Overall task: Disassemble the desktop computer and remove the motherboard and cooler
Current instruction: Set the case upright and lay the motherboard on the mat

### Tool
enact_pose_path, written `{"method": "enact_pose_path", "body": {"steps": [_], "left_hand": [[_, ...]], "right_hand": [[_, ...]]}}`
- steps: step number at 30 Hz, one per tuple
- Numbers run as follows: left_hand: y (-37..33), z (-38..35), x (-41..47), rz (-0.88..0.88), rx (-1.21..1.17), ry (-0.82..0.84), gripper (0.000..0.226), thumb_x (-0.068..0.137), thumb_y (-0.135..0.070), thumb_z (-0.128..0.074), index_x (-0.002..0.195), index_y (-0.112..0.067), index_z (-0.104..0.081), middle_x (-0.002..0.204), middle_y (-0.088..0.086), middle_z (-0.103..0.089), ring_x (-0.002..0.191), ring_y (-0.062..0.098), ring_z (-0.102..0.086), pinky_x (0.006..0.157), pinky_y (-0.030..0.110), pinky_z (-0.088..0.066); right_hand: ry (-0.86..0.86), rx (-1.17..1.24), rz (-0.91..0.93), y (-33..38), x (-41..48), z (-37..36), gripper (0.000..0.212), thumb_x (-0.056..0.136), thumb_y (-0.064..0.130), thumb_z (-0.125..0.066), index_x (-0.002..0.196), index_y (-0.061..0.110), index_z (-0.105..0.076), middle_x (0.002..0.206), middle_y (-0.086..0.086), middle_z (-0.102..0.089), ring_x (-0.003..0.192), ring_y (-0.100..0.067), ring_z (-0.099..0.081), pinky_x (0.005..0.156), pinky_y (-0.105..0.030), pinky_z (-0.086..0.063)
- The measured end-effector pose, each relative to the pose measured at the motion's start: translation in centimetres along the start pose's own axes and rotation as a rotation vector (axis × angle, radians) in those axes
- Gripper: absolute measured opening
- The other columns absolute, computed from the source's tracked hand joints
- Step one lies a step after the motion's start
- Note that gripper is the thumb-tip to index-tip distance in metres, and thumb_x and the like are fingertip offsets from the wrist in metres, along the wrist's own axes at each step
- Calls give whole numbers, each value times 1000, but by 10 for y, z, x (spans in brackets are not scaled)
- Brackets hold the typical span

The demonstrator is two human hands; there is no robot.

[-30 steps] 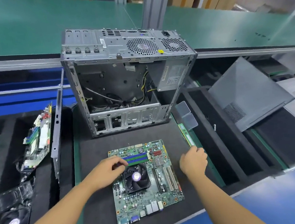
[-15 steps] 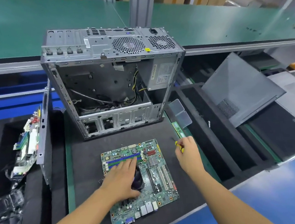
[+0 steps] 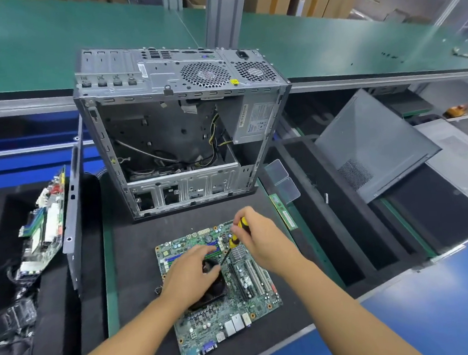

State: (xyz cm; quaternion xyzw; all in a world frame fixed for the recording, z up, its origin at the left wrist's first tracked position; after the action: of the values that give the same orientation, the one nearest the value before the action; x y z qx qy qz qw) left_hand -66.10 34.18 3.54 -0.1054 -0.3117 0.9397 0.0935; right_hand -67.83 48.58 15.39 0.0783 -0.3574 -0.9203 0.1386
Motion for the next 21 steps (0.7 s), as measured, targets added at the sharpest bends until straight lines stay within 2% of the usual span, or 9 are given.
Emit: {"method": "enact_pose_path", "body": {"steps": [2,4,7,10,13,16,19,21], "left_hand": [[-3,0,2,27,-4,12,39,92,-37,-59,130,-38,-60,131,-19,-60,117,6,-58,101,33,-48],[-3,-3,4,99,-51,32,34,91,-31,-59,124,-38,-65,124,-18,-65,108,5,-62,94,32,-52],[-2,-3,6,145,-77,17,29,88,-30,-60,114,-38,-69,115,-19,-68,98,4,-63,86,30,-55],[0,-5,7,153,-84,30,24,87,-32,-61,109,-40,-68,111,-21,-67,97,3,-62,85,32,-55],[2,-7,7,162,-84,38,22,86,-33,-60,105,-42,-67,106,-23,-66,89,2,-62,80,30,-55],[2,-7,7,160,-89,37,21,86,-33,-59,103,-43,-67,104,-25,-64,86,2,-61,78,30,-55],[2,-8,6,151,-103,41,22,87,-33,-59,106,-42,-67,108,-25,-64,97,3,-60,85,32,-55],[3,-8,6,150,-111,46,22,87,-33,-60,106,-42,-66,107,-25,-64,97,3,-61,85,33,-55]], "right_hand": [[23,-12,-15,-2,-1,-6,7,104,29,-47,100,24,-44,75,11,-50,65,3,-47,56,-16,-35],[35,-18,-29,-4,-2,-10,7,104,29,-47,100,25,-44,76,10,-51,65,3,-47,55,-16,-34],[22,-4,-46,-5,-2,-10,7,104,30,-47,99,26,-44,81,3,-56,64,-7,-46,55,-21,-35],[25,3,-35,-4,-1,-9,7,104,30,-47,100,24,-45,84,4,-58,68,-8,-49,59,-22,-38],[65,11,-35,-4,-1,-13,7,105,28,-46,102,21,-46,91,0,-61,78,-16,-54,70,-34,-44],[103,-45,-32,-7,-3,-20,6,105,27,-46,102,22,-45,89,-2,-59,76,-21,-51,71,-41,-44],[54,-4,-22,-9,-3,-16,5,104,28,-47,101,25,-46,88,2,-59,75,-16,-51,69,-35,-43],[30,15,-16,-10,-2,-12,5,104,28,-48,100,26,-46,85,4,-58,72,-11,-50,65,-28,-41]]}}
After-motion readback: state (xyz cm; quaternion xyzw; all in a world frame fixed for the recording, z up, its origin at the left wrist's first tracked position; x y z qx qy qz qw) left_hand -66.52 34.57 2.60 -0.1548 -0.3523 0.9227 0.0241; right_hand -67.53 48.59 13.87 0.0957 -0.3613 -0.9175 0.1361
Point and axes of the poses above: each hand's wrist, its own x-axis towards the middle knuckle, its own z-axis out of the back of the hand, y = z × x, the point moved 8 cm from there along x, towards the middle knuckle
